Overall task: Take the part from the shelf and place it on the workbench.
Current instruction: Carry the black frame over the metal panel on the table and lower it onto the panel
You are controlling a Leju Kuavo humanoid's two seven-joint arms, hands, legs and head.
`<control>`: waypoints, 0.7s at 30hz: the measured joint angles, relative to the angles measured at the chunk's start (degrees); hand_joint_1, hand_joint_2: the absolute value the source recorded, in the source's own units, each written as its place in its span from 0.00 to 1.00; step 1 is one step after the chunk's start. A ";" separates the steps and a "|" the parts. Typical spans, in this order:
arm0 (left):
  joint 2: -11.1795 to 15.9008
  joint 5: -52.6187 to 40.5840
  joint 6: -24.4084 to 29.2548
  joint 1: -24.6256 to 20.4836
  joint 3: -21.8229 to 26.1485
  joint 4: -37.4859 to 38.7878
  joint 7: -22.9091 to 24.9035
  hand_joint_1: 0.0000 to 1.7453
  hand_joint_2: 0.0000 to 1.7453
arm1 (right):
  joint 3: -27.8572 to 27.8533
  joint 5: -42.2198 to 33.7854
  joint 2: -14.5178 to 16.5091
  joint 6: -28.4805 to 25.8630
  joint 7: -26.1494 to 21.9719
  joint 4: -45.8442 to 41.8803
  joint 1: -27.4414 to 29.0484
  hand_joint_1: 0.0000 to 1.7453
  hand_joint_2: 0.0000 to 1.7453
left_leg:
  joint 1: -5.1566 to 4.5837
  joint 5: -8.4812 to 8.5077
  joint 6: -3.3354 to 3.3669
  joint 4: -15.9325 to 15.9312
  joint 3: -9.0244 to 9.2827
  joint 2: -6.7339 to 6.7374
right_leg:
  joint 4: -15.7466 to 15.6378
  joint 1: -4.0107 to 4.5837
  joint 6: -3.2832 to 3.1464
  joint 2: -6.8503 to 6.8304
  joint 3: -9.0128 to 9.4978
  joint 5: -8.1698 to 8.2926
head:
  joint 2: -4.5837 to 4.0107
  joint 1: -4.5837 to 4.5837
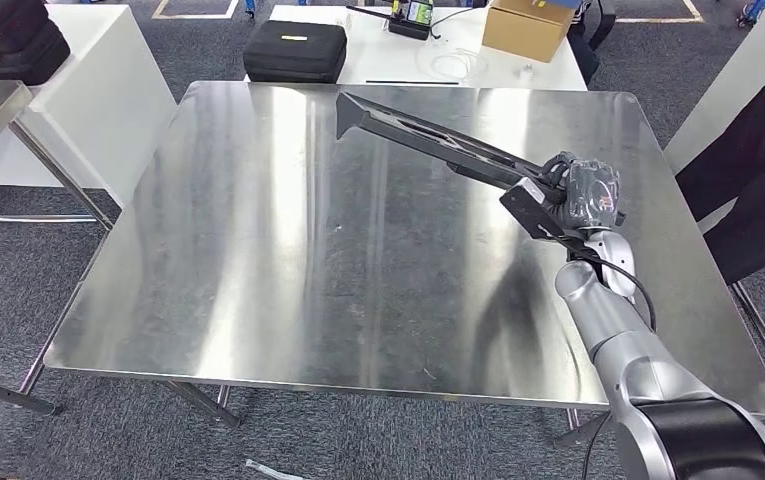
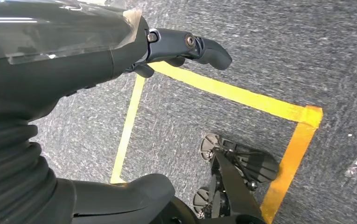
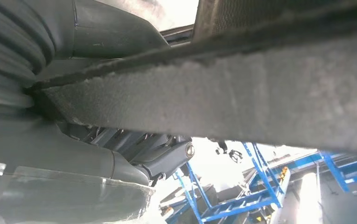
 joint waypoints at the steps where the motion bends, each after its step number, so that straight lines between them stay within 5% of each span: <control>1: 0.00 0.01 0.01 -0.02 0.01 0.00 -0.07 0.00 1.00 | 0.01 -0.03 0.01 -0.01 -0.07 0.03 -0.09 0.99 1.00 | 0.09 -1.07 -0.28 2.32 -1.18 0.11 | -0.02 -0.09 -0.41 0.00 0.29 -0.21 | 0.01 -0.02; 4: -0.02 -0.04 0.01 0.07 0.01 0.00 -0.24 0.00 1.00 | 0.11 -0.34 0.01 0.01 0.00 0.15 -0.20 0.99 1.00 | 0.17 -4.61 -0.65 13.24 -7.54 0.32 | -0.03 0.33 -1.43 -0.05 1.09 -0.91 | 0.01 -0.03; 6: -0.03 -0.15 0.21 0.23 0.01 0.01 0.18 0.00 1.00 | 0.41 -0.62 0.03 0.01 0.37 0.22 0.15 0.99 1.00 | 0.14 -3.14 -0.28 14.73 -9.57 0.35 | -0.03 0.72 -1.90 0.04 1.78 -1.42 | 0.00 -0.02; 8: -0.02 -0.26 0.50 0.33 0.01 0.02 0.65 0.00 1.00 | 0.70 -0.83 0.05 -0.09 0.62 0.23 0.74 0.99 1.00 | -0.08 1.78 0.72 8.21 -7.58 0.33 | -0.04 1.03 -2.07 0.17 2.72 -2.08 | 0.01 -0.02; 10: 0.07 -0.32 0.64 0.39 0.01 0.07 0.76 0.00 1.00 | 0.86 -0.97 0.04 -0.29 0.58 0.26 1.19 0.99 1.00 | -0.49 4.59 1.69 1.89 -4.76 0.36 | -0.12 1.42 -1.85 0.24 3.28 -2.68 | 0.02 0.01; 16: 0.07 -0.40 0.78 0.50 0.01 0.16 0.91 0.00 1.00 | 1.09 -1.16 -0.21 -0.67 0.39 0.40 1.91 0.99 1.00 | -0.77 4.02 2.40 -1.31 -2.58 0.38 | 0.11 1.46 -0.57 0.12 3.07 -3.54 | 0.02 0.03; 18: 0.03 -0.43 0.79 0.47 0.01 0.16 0.93 0.00 1.00 | 1.27 -1.20 -0.40 -0.70 0.36 0.42 1.98 0.99 1.00 | -0.50 3.94 2.71 -2.18 -1.62 0.35 | 4.90 1.49 -0.52 -0.01 0.54 -5.36 | 0.01 0.15; 21: -0.15 -0.45 0.78 0.45 0.00 0.18 0.97 0.00 1.00 | 1.40 -1.34 -0.59 -0.72 0.41 0.69 2.49 0.99 1.00 | -0.53 3.19 2.97 -2.25 -0.80 0.22 | 15.34 1.38 -0.21 -0.01 -6.00 -8.00 | 0.02 0.20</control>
